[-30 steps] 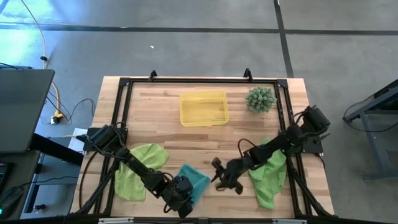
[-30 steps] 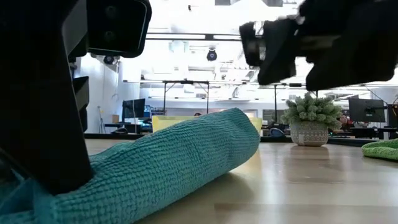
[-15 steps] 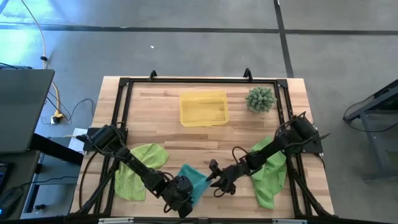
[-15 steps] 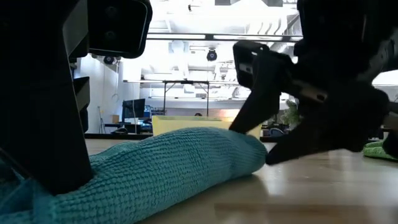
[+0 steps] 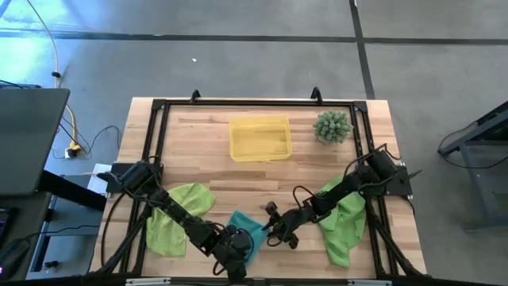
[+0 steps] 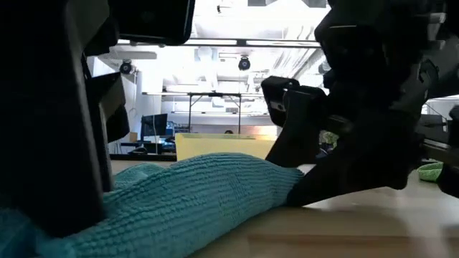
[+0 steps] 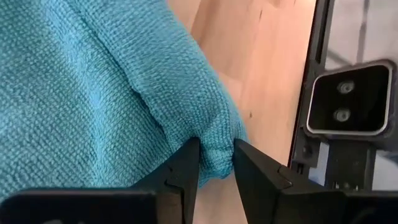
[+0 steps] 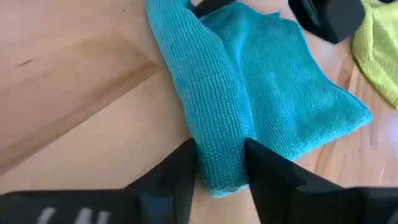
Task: Roll microfiber towels into tight, uniform cylinder then place into a basket
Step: Roll the blue microfiber cloth
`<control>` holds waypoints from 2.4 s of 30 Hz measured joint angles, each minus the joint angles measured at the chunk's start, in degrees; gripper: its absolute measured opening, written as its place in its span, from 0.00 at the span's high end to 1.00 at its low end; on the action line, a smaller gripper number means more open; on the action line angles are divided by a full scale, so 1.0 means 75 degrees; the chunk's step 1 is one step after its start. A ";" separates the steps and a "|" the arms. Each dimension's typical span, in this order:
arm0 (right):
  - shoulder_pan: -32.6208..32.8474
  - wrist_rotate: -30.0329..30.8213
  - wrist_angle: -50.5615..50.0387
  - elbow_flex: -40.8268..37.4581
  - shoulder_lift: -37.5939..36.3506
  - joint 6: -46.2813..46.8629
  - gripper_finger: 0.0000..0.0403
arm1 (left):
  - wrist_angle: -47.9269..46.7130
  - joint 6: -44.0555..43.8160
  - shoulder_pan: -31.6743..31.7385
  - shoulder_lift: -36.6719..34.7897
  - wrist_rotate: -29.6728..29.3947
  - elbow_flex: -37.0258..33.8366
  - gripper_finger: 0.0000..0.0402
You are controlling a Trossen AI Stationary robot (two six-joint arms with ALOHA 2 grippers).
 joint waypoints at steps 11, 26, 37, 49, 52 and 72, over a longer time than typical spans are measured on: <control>-0.0077 -0.0025 -0.0794 0.0023 -0.0024 0.2446 0.96 | -0.2992 0.1300 -0.0031 0.0014 0.0443 0.1521 0.78; -0.0224 -0.0251 -0.2892 0.1263 0.0003 0.6002 0.99 | -0.4762 0.0774 -0.0291 -0.0015 -0.1730 0.2650 0.78; -0.0330 -0.1609 -0.4974 0.2649 0.0047 0.6442 1.00 | -0.4880 -0.0017 -0.0337 0.0191 -0.1620 0.2612 0.62; -0.0316 -0.1507 -0.4950 0.2658 0.0044 0.6487 1.00 | -0.4930 0.0569 -0.0363 0.0871 -0.1701 0.2612 0.51; -0.0316 -0.1483 -0.4938 0.2658 0.0041 0.6433 0.99 | -0.4920 0.0390 -0.0415 0.0930 -0.1703 0.2618 0.53; -0.0316 -0.1424 -0.5315 0.2672 -0.0523 0.4464 0.75 | -0.4402 -0.1987 -0.1205 0.0813 -0.2515 0.2023 0.97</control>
